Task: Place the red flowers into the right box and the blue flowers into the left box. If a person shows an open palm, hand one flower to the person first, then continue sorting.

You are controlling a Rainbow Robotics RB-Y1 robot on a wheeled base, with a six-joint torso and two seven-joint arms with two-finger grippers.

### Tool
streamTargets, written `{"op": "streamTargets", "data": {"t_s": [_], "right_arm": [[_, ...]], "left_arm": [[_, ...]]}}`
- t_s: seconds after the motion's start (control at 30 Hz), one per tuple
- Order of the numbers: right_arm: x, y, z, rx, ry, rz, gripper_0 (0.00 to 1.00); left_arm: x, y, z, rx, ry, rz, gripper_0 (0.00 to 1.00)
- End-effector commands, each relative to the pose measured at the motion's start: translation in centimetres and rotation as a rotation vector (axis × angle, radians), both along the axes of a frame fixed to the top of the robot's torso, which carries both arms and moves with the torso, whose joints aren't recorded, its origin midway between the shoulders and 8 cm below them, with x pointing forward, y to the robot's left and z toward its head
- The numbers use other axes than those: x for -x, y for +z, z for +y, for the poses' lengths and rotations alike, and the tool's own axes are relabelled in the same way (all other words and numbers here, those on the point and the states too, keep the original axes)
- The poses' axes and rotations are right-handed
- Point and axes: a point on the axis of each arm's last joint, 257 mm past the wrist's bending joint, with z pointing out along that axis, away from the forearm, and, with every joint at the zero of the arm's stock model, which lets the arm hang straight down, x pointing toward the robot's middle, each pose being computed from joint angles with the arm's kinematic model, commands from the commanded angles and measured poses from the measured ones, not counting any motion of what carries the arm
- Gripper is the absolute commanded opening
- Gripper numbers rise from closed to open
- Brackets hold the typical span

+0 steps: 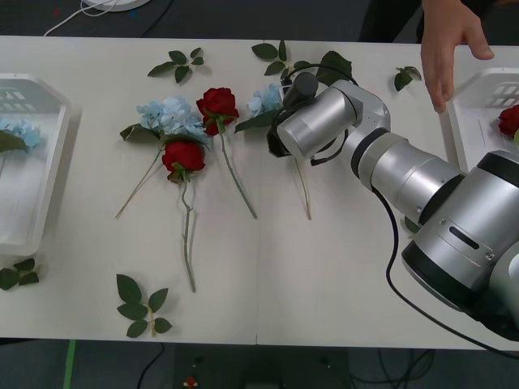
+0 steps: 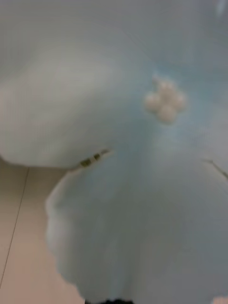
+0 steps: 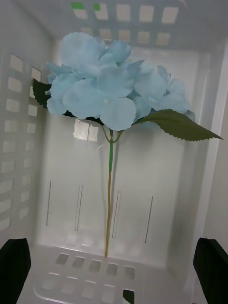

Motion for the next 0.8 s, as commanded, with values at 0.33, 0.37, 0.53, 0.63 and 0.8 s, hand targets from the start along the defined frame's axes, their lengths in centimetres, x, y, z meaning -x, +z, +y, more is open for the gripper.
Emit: {"op": "streamTargets", "data": {"t_s": [0.33, 0.37, 0.53, 0.63, 0.8], "right_arm": [[-2.2, 6.2, 1.5, -0.020, 0.091, -0.088, 0.00], [-2.1, 6.5, 1.4, -0.020, 0.096, -0.088, 0.00], [-1.0, 7.9, 1.1, -0.044, 0.119, -0.075, 0.00], [0.0, 8.6, 1.0, -0.046, 0.145, -0.077, 0.00], [1.8, 9.6, 0.3, -0.046, 0.203, -0.116, 0.00]], "left_arm": [[-5.5, 7.0, -8.5, -0.117, -0.261, -0.031, 1.00], [-5.8, 6.9, -9.0, -0.127, -0.276, -0.026, 1.00], [-7.6, 5.3, -12.5, -0.207, -0.387, -0.004, 1.00], [-8.8, 4.0, -14.6, -0.258, -0.450, -0.007, 1.00], [-10.5, 1.7, -18.7, -0.327, -0.547, -0.012, 1.00]]}}
